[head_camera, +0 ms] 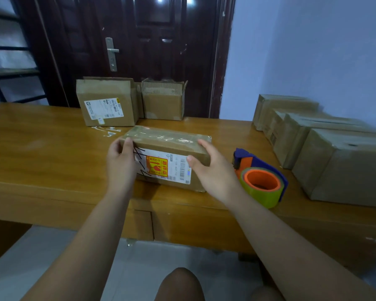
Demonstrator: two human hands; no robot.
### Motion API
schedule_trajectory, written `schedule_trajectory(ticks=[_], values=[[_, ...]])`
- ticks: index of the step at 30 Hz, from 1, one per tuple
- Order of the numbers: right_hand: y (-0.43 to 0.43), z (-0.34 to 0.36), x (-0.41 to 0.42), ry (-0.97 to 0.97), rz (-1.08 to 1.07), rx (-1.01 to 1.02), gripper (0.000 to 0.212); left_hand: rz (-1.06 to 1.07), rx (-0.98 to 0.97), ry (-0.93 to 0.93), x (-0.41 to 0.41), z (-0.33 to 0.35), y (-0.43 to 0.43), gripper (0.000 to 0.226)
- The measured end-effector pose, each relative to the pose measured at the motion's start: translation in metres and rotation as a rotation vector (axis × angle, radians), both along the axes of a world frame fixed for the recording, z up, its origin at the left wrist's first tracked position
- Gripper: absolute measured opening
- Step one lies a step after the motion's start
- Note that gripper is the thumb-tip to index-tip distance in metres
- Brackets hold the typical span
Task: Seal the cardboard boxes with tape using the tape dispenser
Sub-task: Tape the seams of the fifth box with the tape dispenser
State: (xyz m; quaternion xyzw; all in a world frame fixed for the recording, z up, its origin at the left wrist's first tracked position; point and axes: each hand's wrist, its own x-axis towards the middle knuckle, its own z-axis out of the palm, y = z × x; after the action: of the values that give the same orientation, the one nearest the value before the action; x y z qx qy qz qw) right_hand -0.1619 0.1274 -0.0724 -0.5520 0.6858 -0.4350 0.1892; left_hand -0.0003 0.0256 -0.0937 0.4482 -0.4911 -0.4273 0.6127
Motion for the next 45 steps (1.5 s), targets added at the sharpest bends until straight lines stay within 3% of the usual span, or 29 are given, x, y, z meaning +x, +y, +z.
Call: schedule_trajectory(ticks=[7, 17, 30, 37, 41, 45], values=[[-0.029, 0.05, -0.042, -0.055, -0.132, -0.24, 0.04, -0.106, -0.155, 0.033, -0.028, 0.043, -0.02, 0.032], [-0.117, 0.04, -0.159, -0.026, -0.368, 0.0, 0.054, -0.453, 0.035, -0.064, -0.146, 0.042, -0.09, 0.057], [-0.228, 0.025, -0.249, 0.064, -0.495, 0.019, 0.046, -0.583, 0.089, -0.023, -0.26, 0.008, -0.213, 0.058], [-0.243, 0.012, -0.266, 0.397, -0.392, 0.075, 0.06, -0.578, 0.114, 0.028, -0.278, -0.007, -0.246, 0.059], [-0.247, 0.005, -0.265, 0.5, -0.488, 0.196, 0.064, -0.64, 0.078, -0.032, -0.288, -0.01, -0.248, 0.061], [-0.245, -0.002, -0.262, 0.81, -0.607, 0.231, 0.064, -0.741, 0.133, -0.061, -0.291, -0.015, -0.246, 0.073]])
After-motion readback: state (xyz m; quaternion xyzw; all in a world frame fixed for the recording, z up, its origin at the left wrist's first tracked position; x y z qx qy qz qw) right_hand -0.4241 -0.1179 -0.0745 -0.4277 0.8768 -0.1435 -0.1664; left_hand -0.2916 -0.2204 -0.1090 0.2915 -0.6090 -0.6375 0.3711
